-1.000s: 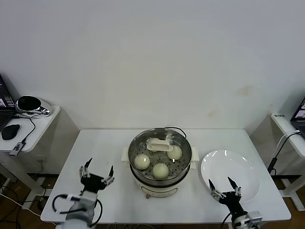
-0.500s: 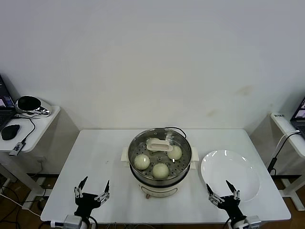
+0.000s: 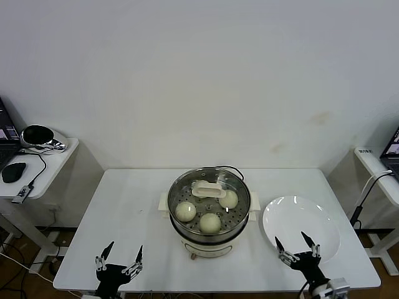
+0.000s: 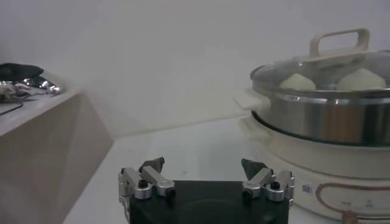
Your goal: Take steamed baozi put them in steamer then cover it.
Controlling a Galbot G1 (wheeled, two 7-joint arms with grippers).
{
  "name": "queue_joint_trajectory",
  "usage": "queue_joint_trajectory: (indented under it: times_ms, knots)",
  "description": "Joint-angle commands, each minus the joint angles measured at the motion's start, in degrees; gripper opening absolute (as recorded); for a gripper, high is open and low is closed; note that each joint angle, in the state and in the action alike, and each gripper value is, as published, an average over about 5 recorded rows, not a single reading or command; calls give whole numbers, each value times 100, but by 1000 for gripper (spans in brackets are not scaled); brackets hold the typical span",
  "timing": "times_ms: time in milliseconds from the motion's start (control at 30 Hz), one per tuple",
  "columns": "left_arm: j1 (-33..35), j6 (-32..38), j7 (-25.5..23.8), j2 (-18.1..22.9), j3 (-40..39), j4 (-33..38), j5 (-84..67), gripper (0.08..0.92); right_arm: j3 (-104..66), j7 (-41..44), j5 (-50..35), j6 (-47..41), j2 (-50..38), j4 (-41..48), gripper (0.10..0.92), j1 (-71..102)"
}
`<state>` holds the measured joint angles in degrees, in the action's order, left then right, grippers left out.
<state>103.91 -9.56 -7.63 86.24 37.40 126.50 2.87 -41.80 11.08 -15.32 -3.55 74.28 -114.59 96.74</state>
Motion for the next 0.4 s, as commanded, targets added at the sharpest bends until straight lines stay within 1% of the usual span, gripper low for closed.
queue_joint_trajectory:
  times_ms: [33, 400]
  knots:
    - [183, 97, -27, 14, 53, 42, -119, 823, -165, 19, 83, -264, -49, -185, 823, 147]
    - [191, 126, -9, 71, 12, 0, -114, 823, -114, 27, 120, -265, 45, -108, 823, 85]
